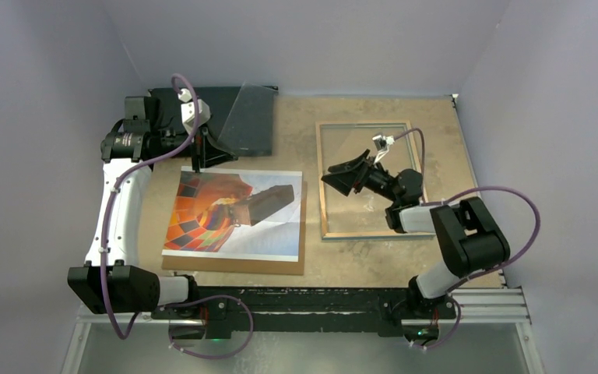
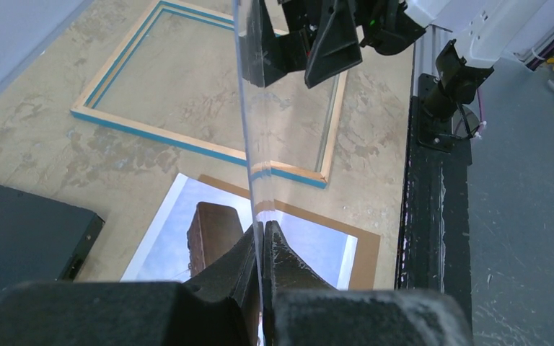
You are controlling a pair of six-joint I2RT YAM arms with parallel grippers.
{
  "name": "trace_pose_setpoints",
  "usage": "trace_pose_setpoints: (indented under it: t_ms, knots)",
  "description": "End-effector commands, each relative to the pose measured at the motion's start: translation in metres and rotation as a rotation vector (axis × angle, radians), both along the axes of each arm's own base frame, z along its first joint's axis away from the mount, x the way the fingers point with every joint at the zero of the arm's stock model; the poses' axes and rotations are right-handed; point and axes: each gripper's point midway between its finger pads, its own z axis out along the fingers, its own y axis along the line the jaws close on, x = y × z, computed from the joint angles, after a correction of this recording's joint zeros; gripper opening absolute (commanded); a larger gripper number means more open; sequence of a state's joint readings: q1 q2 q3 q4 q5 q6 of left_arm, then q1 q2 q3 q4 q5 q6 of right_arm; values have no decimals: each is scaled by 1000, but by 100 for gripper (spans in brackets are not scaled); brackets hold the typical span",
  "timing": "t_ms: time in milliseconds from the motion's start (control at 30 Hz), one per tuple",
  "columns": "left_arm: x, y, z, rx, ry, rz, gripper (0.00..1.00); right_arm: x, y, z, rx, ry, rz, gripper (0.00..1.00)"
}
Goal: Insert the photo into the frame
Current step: Pick up the photo frame item at the center of the board.
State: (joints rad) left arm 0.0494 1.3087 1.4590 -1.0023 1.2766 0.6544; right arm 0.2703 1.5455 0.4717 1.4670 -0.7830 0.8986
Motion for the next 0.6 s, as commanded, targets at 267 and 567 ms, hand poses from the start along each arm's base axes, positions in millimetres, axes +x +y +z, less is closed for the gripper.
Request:
trace_pose_setpoints:
  t_ms: [267, 567]
  knots:
    - [-5, -3, 16, -25, -50, -12, 0, -46, 25, 78, 214, -371, 224, 99]
    - [1, -4, 20, -55, -22, 1, 0, -59, 25, 107, 222, -484, 235, 91]
